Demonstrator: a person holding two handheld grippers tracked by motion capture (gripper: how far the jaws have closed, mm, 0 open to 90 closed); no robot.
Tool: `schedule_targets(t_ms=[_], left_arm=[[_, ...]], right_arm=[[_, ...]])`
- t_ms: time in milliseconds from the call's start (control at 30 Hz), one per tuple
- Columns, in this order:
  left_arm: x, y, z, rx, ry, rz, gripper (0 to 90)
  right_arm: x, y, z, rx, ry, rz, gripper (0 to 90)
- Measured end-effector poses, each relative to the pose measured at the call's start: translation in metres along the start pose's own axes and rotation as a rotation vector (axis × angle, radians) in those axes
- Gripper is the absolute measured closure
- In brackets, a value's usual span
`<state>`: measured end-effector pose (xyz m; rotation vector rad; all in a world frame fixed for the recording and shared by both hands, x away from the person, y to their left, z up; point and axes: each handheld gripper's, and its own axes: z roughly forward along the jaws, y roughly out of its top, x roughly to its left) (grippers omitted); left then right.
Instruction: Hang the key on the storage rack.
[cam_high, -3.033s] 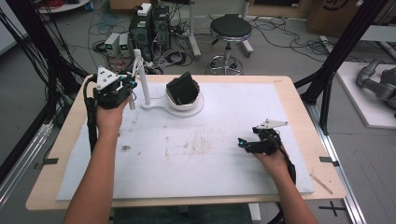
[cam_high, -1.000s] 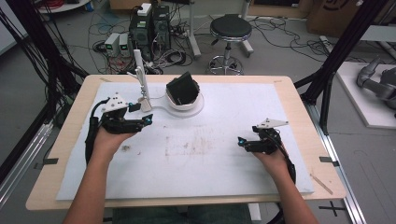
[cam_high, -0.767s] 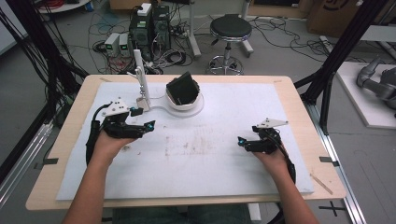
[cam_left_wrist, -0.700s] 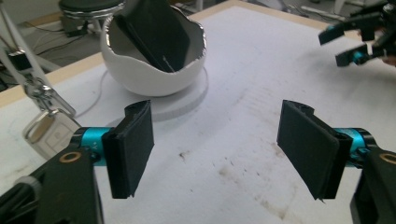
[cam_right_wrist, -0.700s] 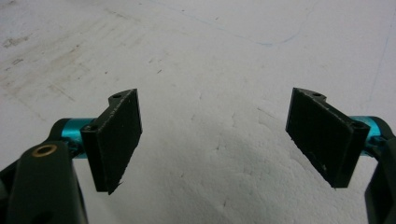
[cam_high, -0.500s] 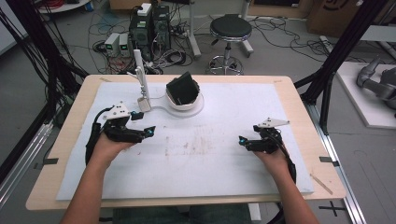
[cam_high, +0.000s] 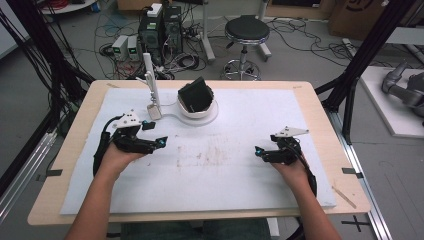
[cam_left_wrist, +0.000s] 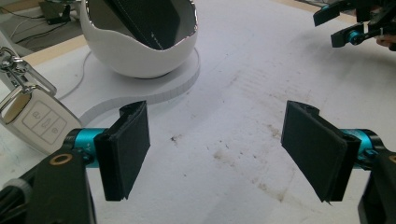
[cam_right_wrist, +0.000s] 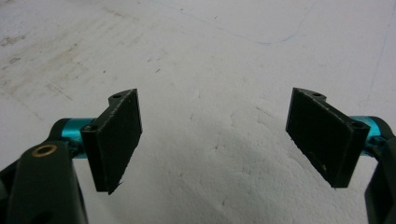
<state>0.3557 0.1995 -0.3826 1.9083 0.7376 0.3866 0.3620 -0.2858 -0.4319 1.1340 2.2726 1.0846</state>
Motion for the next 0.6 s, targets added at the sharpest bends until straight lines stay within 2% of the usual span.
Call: schedule_targets(t_ms=[300, 600], left_arm=[[-0.0002, 0.0005, -0.0002, -0.002, -0.008, 0.007, 23.8], [0.0013, -0.0008, -0.0011, 0.0, 0.005, 0.0, 23.8]], right_arm=[[-0.0005, -0.0001, 0.0006, -0.002, 0.0, -0.001, 18.6], [-0.0012, -0.0002, 0.0005, -0.005, 0.002, 0.008, 18.6]])
